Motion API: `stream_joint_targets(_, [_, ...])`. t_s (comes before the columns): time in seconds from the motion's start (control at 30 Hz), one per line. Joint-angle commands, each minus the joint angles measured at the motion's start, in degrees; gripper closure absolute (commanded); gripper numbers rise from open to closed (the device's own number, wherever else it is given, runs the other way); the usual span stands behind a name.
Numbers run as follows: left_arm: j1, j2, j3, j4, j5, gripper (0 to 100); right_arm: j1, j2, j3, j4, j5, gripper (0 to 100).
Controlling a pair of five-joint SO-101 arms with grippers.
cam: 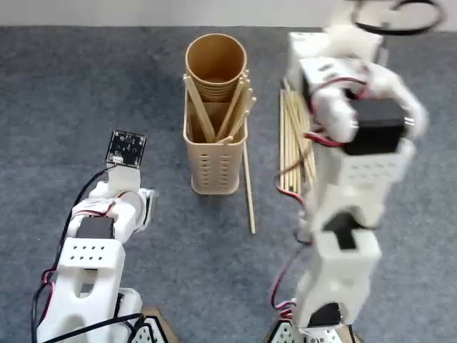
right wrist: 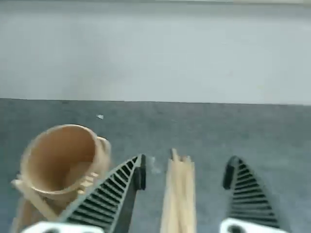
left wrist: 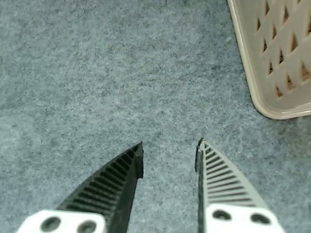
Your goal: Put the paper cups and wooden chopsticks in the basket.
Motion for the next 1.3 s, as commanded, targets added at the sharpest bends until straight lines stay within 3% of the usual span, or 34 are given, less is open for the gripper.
stream_joint_targets(0.0, [0.7,-1.1,-0.2,-0.9,0.0,80,2.1,-9.2,27.5,1.2,7.0,86.8])
stream_joint_targets(0.17, [0.7,-1.1,-0.2,-0.9,0.0,80,4.6,-17.6,58.0,-4.0,14.1,86.5])
stream_joint_targets(0.3, [0.7,-1.1,-0.2,-0.9,0.0,80,8.0,-19.1,72.5,-13.5,18.6,82.8])
stream_joint_targets(0.5, [0.8,-1.1,-0.2,-0.9,0.0,80,11.0,-13.9,87.7,-32.2,19.4,80.7])
stream_joint_targets(0.73, [0.8,-1.0,-0.2,-0.9,0.0,80,9.4,-2.3,81.9,-37.6,19.4,80.5])
stream_joint_targets(0.97, [0.8,-1.0,-0.2,-0.9,0.0,80,7.8,7.3,74.9,-37.7,18.9,70.2])
stream_joint_targets(1.27, [0.8,-1.0,-0.2,-0.9,0.0,80,7.1,9.5,73.8,-37.8,17.5,70.2])
